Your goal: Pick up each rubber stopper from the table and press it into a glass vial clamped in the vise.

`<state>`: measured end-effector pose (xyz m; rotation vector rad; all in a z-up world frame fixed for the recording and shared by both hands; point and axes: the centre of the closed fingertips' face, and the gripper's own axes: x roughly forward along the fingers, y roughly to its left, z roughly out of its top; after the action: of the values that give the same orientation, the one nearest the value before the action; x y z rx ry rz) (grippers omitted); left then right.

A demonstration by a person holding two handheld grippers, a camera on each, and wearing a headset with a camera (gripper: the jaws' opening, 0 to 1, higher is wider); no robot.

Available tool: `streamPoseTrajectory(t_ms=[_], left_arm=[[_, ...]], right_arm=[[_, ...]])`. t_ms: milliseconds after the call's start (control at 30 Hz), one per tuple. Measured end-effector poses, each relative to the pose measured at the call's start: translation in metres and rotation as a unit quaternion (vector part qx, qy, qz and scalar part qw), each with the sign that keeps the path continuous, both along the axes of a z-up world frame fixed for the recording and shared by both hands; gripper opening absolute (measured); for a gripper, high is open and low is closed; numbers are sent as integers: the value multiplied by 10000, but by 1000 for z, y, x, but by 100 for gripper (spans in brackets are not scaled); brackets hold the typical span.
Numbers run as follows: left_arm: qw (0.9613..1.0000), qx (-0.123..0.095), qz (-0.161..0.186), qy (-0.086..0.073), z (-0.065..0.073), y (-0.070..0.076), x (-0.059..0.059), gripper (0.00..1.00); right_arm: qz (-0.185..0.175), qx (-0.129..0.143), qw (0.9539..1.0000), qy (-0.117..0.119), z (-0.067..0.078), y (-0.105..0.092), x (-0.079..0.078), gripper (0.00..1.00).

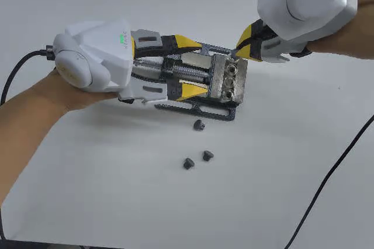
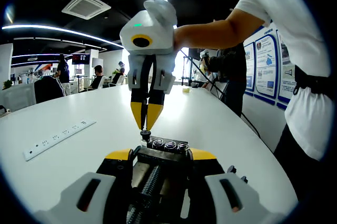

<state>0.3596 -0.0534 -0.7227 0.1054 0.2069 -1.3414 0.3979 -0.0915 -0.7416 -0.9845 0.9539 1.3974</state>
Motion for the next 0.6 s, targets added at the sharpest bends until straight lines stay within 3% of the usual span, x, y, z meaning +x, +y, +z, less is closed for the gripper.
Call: streamPoseTrajectory(t_ms=[600], left_arm=[[10000, -13, 13, 28, -2, 2, 1, 38]], right_arm=[[23, -39, 10000, 36, -4, 1, 1, 5]])
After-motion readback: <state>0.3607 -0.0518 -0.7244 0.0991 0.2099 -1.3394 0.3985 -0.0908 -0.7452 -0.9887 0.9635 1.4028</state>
